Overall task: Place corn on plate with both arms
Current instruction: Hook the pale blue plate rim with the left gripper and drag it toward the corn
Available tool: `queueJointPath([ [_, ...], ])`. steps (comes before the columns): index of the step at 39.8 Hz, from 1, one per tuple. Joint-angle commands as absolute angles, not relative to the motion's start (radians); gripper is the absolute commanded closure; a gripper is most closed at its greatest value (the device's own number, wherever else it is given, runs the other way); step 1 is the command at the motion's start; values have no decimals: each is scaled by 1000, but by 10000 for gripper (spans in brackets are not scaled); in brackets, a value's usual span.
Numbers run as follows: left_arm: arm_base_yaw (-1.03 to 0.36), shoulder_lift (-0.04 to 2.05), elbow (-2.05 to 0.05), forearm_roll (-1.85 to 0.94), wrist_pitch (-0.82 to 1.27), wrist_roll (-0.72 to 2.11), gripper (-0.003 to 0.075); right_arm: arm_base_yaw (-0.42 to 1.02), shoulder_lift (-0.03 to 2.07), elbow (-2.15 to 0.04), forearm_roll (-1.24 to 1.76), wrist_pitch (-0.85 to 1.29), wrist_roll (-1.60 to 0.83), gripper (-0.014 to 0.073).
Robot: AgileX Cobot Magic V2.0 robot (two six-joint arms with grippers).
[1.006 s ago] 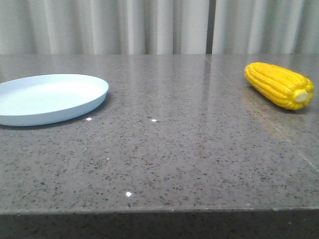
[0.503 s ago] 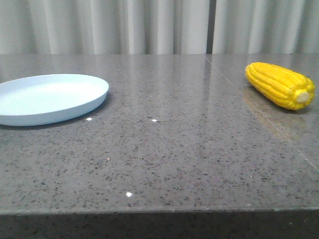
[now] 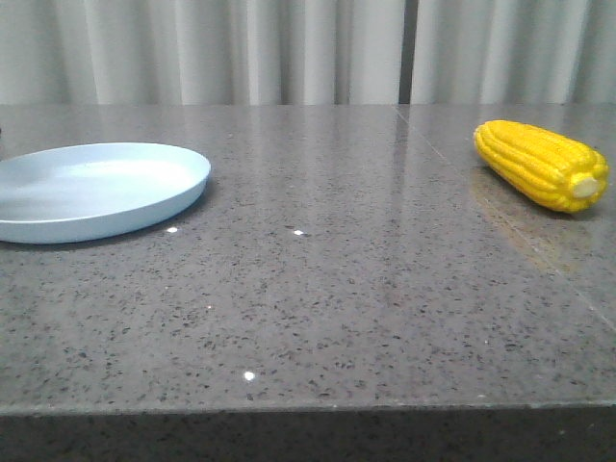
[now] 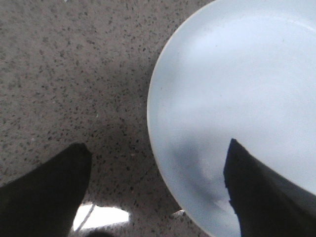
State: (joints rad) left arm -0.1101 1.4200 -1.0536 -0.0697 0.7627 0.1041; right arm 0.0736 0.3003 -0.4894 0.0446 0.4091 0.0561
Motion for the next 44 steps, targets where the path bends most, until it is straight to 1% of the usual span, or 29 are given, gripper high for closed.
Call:
queueJointPath([
  [1, -116, 1454, -1109, -90, 734, 105, 188, 70, 316, -526, 43, 334, 48, -56],
  [7, -116, 1522, -1132, -90, 730, 106, 199, 70, 316, -526, 43, 334, 48, -56],
  [9, -116, 1533, -1133, -90, 730, 106, 226, 70, 316, -526, 43, 334, 48, -56],
  [12, -116, 1537, -1133, -92, 728, 106, 290, 70, 316, -526, 43, 334, 48, -56],
  [17, -116, 1537, -1133, -92, 728, 106, 444, 70, 316, -526, 43, 334, 48, -56],
  [22, -116, 1537, -1133, -92, 728, 106, 645, 70, 316, -526, 43, 334, 48, -56],
  [23, -116, 1537, -1133, -92, 728, 106, 705, 70, 316, -526, 43, 334, 48, -56],
  [24, -116, 1535, -1133, -92, 728, 106, 740, 70, 316, -526, 43, 334, 48, -56],
  [30, -116, 1520, -1150, -127, 728, 106, 741, 70, 316, -526, 43, 334, 48, -56],
  [35, -116, 1483, -1190, -294, 734, 127, 741, 70, 316, -526, 43, 335, 48, -56],
  [37, -118, 1473, -1210, -379, 752, 178, 741, 70, 316, -526, 43, 335, 48, -56],
  [40, -134, 1473, -1241, -460, 776, 214, 741, 70, 316, -526, 43, 335, 48, -56],
  [44, -179, 1481, -1256, -468, 753, 209, 741, 70, 316, -526, 43, 335, 48, -56],
])
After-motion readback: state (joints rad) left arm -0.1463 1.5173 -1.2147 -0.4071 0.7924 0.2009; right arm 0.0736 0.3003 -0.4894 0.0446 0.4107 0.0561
